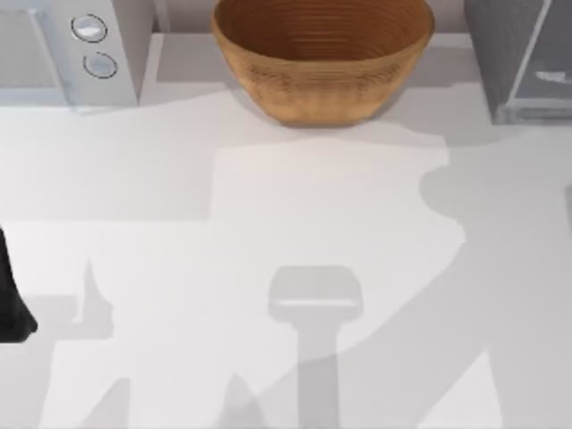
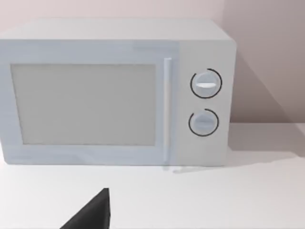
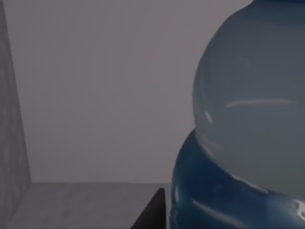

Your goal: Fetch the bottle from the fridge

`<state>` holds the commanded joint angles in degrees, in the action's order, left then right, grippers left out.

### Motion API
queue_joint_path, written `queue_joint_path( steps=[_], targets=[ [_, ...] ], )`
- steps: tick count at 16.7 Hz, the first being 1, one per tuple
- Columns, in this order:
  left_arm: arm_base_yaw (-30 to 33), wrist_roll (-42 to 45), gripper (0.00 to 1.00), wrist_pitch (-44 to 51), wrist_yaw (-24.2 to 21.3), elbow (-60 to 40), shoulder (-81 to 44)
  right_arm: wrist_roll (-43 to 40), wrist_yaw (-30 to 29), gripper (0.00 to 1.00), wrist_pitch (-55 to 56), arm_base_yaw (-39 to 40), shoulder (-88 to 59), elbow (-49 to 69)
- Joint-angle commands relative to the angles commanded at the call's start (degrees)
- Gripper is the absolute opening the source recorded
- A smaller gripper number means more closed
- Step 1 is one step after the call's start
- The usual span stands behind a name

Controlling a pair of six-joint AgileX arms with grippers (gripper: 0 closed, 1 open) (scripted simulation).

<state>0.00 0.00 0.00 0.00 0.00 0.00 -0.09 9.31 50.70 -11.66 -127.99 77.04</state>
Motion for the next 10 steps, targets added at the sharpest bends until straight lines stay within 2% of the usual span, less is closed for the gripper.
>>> queue_joint_path(
  steps=[6,10],
  targets=[
    [0.0,0.0,1.0,0.0,0.0,0.0,0.0,0.1,0.3,0.0,-0.1,0.0,1.0,-0.8],
    [0.0,0.0,1.0,0.0,0.0,0.0,0.0,0.1,1.3,0.0,3.4,-0.6,6.1,-9.1]
  ],
)
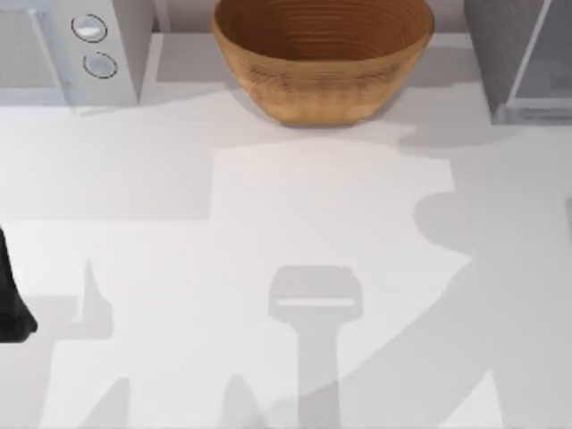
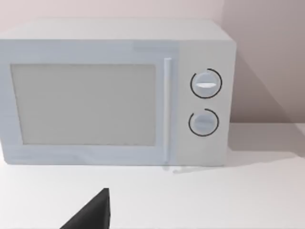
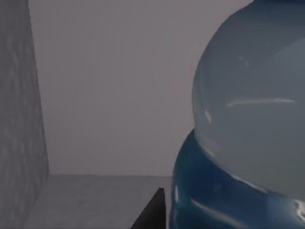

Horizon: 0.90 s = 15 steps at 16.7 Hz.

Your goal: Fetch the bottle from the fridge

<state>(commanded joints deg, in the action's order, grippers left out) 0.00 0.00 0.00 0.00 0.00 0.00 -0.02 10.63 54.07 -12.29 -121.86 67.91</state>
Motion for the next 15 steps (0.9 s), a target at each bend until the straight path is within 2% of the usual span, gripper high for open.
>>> queue_joint_path(
  steps=[6,15],
  targets=[
    [0.0,0.0,1.0,0.0,0.0,0.0,0.0,0.1,1.5,0.0,6.5,-1.8,9.1,-16.5],
    [0.0,0.0,1.0,0.0,0.0,0.0,0.0,0.2,1.5,0.0,6.5,-1.4,11.7,-18.6]
  ],
)
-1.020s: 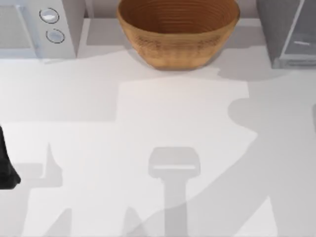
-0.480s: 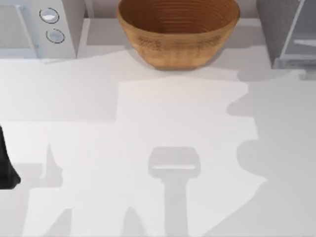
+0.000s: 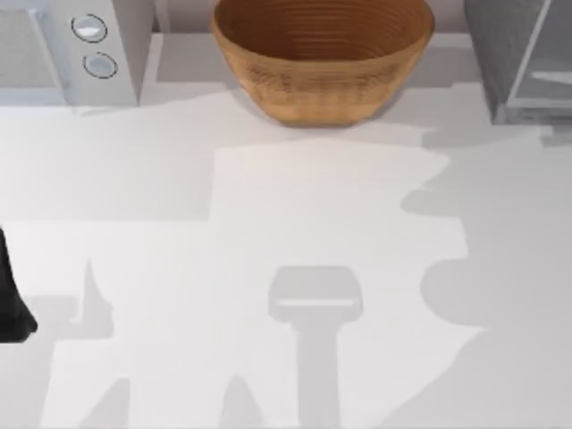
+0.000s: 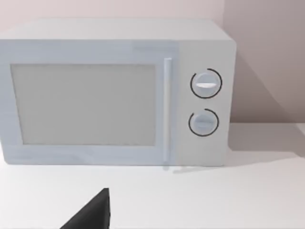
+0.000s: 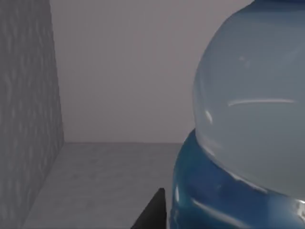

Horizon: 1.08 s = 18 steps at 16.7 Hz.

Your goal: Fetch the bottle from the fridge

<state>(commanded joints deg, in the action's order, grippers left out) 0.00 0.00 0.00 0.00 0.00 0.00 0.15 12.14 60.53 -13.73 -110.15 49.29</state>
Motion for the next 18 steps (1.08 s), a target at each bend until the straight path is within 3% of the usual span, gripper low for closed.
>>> queue_joint_path(
  steps=[6,18],
  targets=[
    [0.0,0.0,1.0,0.0,0.0,0.0,0.0,-0.3,-2.1,0.0,-9.3,2.3,19.1,-7.4],
    [0.0,0.0,1.0,0.0,0.0,0.0,0.0,0.1,-9.4,0.0,-48.8,10.5,90.1,-40.2]
  ],
)
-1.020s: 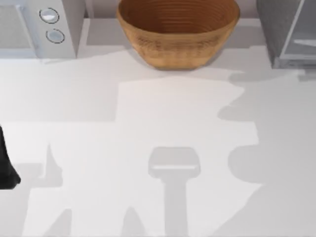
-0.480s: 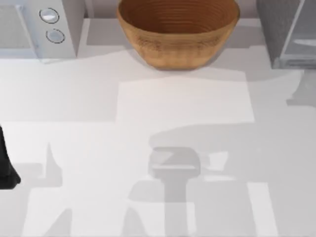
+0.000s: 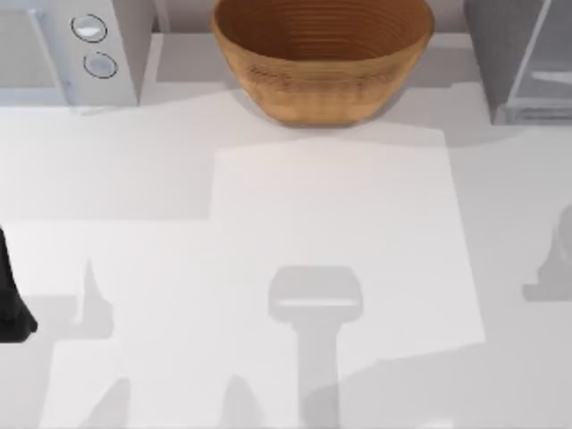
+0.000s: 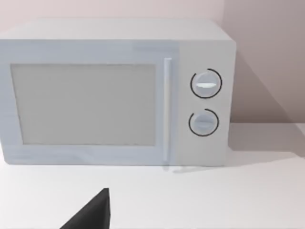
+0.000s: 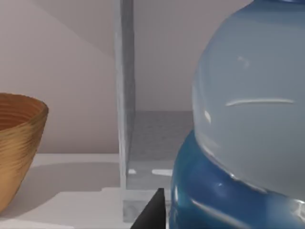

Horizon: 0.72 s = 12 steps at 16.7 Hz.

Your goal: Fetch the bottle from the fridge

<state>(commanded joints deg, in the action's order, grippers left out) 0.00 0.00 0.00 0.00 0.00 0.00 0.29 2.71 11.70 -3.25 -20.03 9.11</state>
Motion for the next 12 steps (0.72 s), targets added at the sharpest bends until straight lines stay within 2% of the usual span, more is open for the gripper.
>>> queue_joint_path(
  steps=[5,12],
  targets=[
    [0.0,0.0,1.0,0.0,0.0,0.0,0.0,-0.2,-2.3,0.0,-10.1,2.7,17.0,-7.9],
    [0.0,0.0,1.0,0.0,0.0,0.0,0.0,-0.2,-2.6,0.0,-11.6,3.1,19.8,-9.0]
  ],
)
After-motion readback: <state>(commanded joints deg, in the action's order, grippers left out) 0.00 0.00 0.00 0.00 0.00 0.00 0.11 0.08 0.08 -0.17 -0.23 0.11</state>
